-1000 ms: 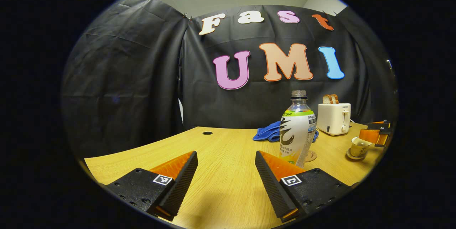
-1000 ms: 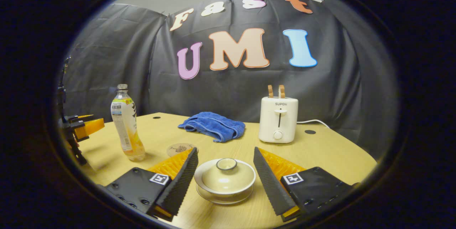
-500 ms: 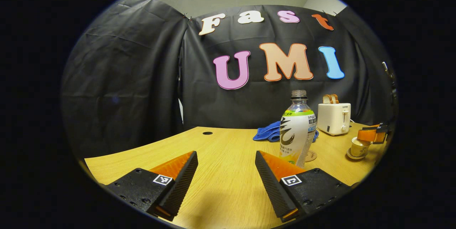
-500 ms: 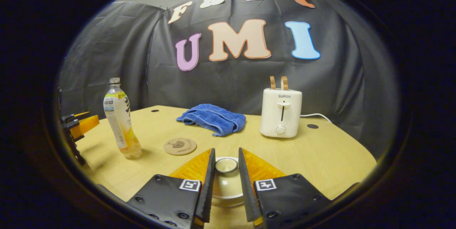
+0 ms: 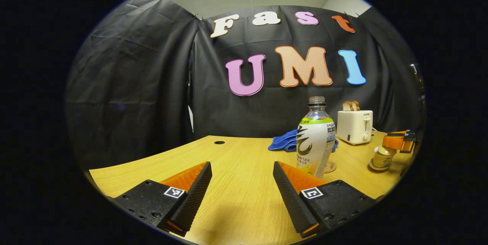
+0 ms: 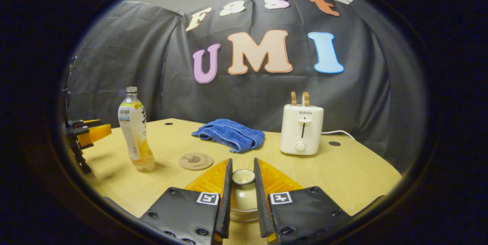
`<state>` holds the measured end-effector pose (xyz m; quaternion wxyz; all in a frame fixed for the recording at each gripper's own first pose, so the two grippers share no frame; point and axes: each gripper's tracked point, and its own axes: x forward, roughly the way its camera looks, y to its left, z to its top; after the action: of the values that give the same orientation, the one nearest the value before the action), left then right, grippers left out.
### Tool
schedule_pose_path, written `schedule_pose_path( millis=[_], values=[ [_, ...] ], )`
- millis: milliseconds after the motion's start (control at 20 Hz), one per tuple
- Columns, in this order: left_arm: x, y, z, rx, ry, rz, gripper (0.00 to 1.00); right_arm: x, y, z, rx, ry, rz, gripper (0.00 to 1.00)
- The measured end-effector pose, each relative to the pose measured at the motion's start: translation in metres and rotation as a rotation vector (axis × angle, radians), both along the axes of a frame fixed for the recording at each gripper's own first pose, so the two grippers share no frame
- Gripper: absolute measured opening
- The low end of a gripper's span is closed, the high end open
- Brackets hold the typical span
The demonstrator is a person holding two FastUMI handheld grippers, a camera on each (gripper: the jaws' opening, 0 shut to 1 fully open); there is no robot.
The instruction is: Open the teacup lid with one hand, grasp the water bottle and pour water into the teacup with the other hand; after pouring, place the water bottle on the coaster and then close the teacup lid.
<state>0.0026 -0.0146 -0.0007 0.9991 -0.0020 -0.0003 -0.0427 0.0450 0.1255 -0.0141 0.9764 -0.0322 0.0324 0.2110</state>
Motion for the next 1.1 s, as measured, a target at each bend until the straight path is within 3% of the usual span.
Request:
schedule_pose_path(
  millis=[450, 800, 1100],
  values=[
    [-0.003, -0.056, 0.000, -0.003, -0.008, -0.301, 0.94, -0.009, -0.032, 0.011, 0.079, -0.039, -0.072, 0.33],
    [0.009, -0.090, -0.003, -0.006, 0.013, -0.362, 0.95, -0.014, -0.053, 0.010, 0.075, -0.040, -0.112, 0.35],
    [0.027, -0.114, -0.005, -0.001, 0.028, -0.360, 0.93, -0.013, -0.067, 0.011, 0.076, -0.046, -0.135, 0.34]
  ],
)
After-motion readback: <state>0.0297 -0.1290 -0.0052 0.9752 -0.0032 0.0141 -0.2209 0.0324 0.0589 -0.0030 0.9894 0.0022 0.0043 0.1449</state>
